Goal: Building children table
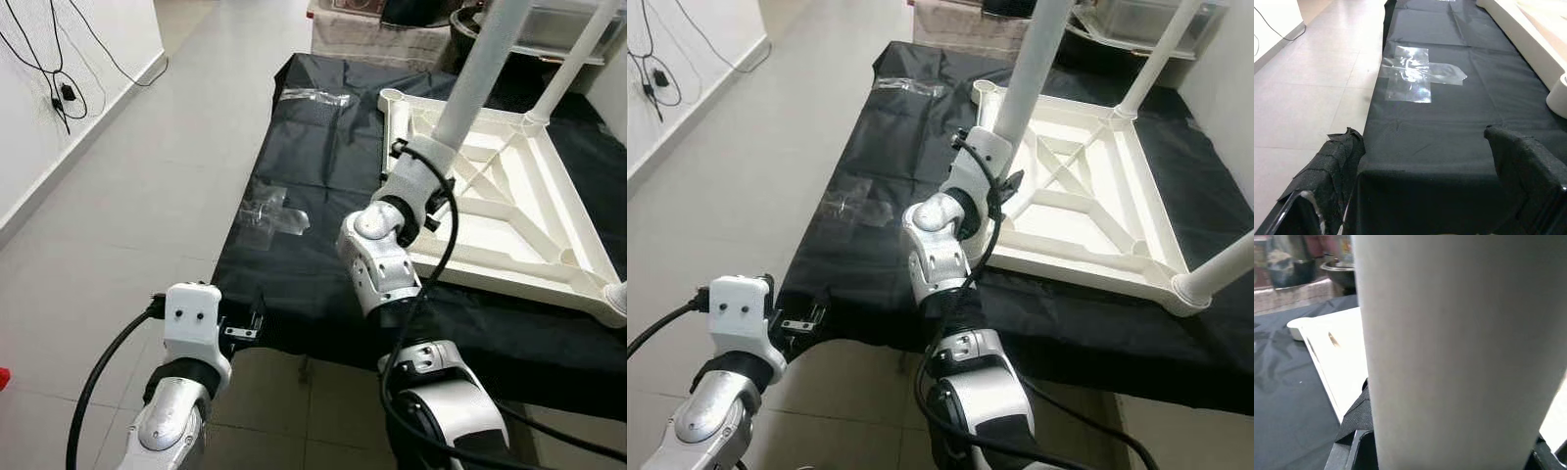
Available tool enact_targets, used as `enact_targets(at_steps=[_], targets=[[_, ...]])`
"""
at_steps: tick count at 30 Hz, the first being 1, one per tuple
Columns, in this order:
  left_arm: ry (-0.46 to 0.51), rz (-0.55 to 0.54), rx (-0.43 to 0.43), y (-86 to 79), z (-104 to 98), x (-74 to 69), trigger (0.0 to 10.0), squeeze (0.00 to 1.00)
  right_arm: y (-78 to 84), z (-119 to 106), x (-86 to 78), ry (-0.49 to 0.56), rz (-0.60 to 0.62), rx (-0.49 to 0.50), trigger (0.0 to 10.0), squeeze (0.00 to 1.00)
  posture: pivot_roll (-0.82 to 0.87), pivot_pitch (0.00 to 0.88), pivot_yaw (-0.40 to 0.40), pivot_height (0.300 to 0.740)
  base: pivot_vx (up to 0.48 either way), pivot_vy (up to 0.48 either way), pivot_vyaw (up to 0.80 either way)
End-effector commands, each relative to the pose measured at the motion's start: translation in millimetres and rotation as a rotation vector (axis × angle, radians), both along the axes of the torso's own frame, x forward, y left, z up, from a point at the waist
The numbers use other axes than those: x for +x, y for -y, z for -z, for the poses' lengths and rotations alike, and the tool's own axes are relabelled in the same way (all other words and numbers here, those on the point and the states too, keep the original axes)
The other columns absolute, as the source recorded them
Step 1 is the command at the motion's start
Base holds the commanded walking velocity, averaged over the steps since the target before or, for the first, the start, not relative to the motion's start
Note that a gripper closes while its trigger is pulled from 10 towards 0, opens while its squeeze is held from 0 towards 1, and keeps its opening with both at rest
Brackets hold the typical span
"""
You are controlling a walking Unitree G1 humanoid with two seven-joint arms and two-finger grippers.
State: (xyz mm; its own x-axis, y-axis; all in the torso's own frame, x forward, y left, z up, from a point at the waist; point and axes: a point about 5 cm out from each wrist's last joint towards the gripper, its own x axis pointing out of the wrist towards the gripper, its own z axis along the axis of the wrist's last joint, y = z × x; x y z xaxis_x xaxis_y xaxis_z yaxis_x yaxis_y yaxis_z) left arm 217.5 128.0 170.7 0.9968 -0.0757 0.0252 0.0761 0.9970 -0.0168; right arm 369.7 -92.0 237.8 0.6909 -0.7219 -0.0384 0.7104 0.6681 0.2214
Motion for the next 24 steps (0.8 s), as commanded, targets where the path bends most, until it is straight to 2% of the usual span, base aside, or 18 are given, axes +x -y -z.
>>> enact_targets(at_steps=[1,3,6,7,9,10,11,12,14,15,16,18,20,21,22,24], targets=[[-0.016,0.005,0.005,-0.3,4.5,-1.2,10.0,0.00,-37.1,69.8,-18.7,-0.321,-0.069,0.166,10.0,0.00,0.10,0.198,-0.099,0.740,0.000,0.000,0.00],[-0.017,0.006,0.006,-0.7,5.1,-1.3,10.0,0.00,-37.9,65.0,-16.7,-0.295,-0.095,0.141,10.0,0.00,0.10,0.196,-0.097,0.740,0.000,0.000,0.00],[-0.019,0.010,0.007,-1.1,6.1,-1.0,10.0,0.00,-40.9,39.8,-10.1,-0.144,-0.184,0.035,10.0,0.00,0.09,0.189,-0.094,0.740,0.000,0.000,0.00],[-0.019,0.010,0.007,-1.1,6.1,-1.0,10.0,0.00,-40.9,39.8,-10.1,-0.144,-0.184,0.035,10.0,0.00,0.09,0.189,-0.094,0.740,0.000,0.000,0.00],[-0.021,0.013,0.008,-0.7,6.8,-0.8,10.0,0.00,-40.3,17.5,-9.0,-0.034,-0.200,-0.032,10.0,0.00,0.09,0.182,-0.094,0.740,0.000,0.000,0.00],[-0.021,0.013,0.008,-0.7,6.8,-0.8,10.0,0.00,-40.3,17.5,-9.0,-0.034,-0.200,-0.032,10.0,0.00,0.09,0.182,-0.094,0.740,0.000,0.000,0.00],[-0.023,0.016,0.008,0.0,7.6,-0.5,10.0,0.00,-40.4,-5.9,-9.3,0.087,-0.236,-0.075,10.0,0.00,0.09,0.178,-0.092,0.740,0.000,0.000,0.00],[-0.024,0.017,0.009,0.2,7.9,-0.4,10.0,0.00,-40.6,-14.6,-9.8,0.136,-0.256,-0.089,10.0,0.00,0.09,0.178,-0.092,0.740,0.000,0.000,0.00],[-0.024,0.017,0.009,0.2,7.9,-0.4,10.0,0.00,-40.6,-14.6,-9.8,0.136,-0.256,-0.089,10.0,0.00,0.09,0.178,-0.092,0.740,0.000,0.000,0.00],[-0.026,0.019,0.008,0.8,8.8,0.6,10.0,0.00,-44.2,-35.8,-12.1,0.291,-0.395,-0.096,10.0,0.00,0.09,0.170,-0.094,0.740,0.000,0.000,0.00],[-0.027,0.019,0.008,1.0,9.0,0.9,10.0,0.00,-46.8,-42.9,-13.6,0.353,-0.470,-0.091,10.0,0.00,0.09,0.170,-0.094,0.740,0.000,0.000,0.00],[-0.027,0.019,0.008,1.0,9.0,0.9,10.0,0.00,-46.8,-42.9,-13.6,0.353,-0.470,-0.091,10.0,0.00,0.09,0.170,-0.094,0.740,0.000,0.000,0.00],[-0.028,0.023,0.009,1.3,9.7,2.0,10.0,0.00,-56.9,-57.2,-19.7,0.485,-0.705,-0.086,10.0,0.00,0.09,0.159,-0.091,0.740,0.000,0.000,0.00],[-0.028,0.023,0.009,1.3,9.7,2.0,10.0,0.00,-56.9,-57.2,-19.7,0.485,-0.705,-0.086,10.0,0.00,0.09,0.159,-0.091,0.740,0.000,0.000,0.00],[-0.028,0.024,0.009,1.3,10.0,2.4,10.0,0.00,-60.0,-60.5,-22.2,0.518,-0.781,-0.092,10.0,0.00,0.09,0.159,-0.091,0.740,0.000,0.000,0.00],[-0.047,0.032,0.005,1.7,11.7,3.0,10.0,0.00,-70.1,-60.9,-26.8,0.553,-1.020,-0.014,10.0,0.00,0.09,0.152,-0.089,0.740,0.000,0.000,0.00]])
